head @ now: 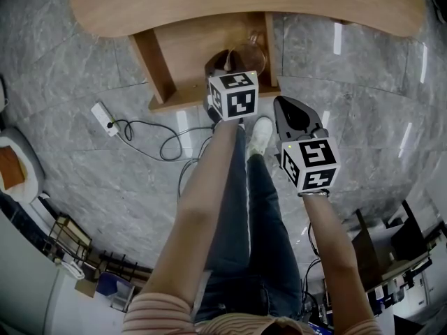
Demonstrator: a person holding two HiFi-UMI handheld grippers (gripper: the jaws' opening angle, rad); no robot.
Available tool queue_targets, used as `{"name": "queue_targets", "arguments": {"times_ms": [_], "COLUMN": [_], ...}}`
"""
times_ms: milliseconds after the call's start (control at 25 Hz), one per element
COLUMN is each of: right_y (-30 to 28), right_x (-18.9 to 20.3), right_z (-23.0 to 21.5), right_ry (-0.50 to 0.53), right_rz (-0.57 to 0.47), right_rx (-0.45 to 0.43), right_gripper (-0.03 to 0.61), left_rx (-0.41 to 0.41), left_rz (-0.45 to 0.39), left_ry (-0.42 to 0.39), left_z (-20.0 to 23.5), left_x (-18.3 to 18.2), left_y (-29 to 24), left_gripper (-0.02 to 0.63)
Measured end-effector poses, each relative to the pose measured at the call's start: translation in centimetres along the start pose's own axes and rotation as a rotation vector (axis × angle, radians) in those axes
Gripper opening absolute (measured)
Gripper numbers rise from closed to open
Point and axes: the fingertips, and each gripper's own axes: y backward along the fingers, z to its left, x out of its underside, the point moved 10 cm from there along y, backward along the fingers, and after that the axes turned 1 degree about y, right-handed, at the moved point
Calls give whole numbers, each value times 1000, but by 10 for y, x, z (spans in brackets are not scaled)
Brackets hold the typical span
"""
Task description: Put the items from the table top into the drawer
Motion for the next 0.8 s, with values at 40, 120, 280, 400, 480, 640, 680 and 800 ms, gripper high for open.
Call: {"name": "queue_targets", "arguments": {"times_ms": [40,120,280,400,480,640,680,800], "right_y": [0,0,0,0,1,3,4,5], "right_x": [0,-1,-1,0,1,2,1,-1], "right_z": [0,1,-1,-3,-4,-2,-1,-1], "right_ry": [0,1,1,0,-2,-2,-1,0], "right_rz": [1,3,4,5,7,7,5,-1], "right_rx": [-1,-2,-1,1,3,3,3,5], "right_gripper": [8,8,8,8,8,8,8,8], "left_rx": [1,3,1,-1,3,24,28,40], "left_rz": [4,13,30,30,30,29,31,38], "left_ry": [-1,-3,-2,6,17,47,48,37], "left_z": [0,0,-3,-4,-4,-2,-1,-1], "left_x": [0,1,4,5,5,5,5,4], "left_y": [0,0,-1,-1,-2,0,0,0], "left_gripper": [34,34,34,34,34,34,35,56]}}
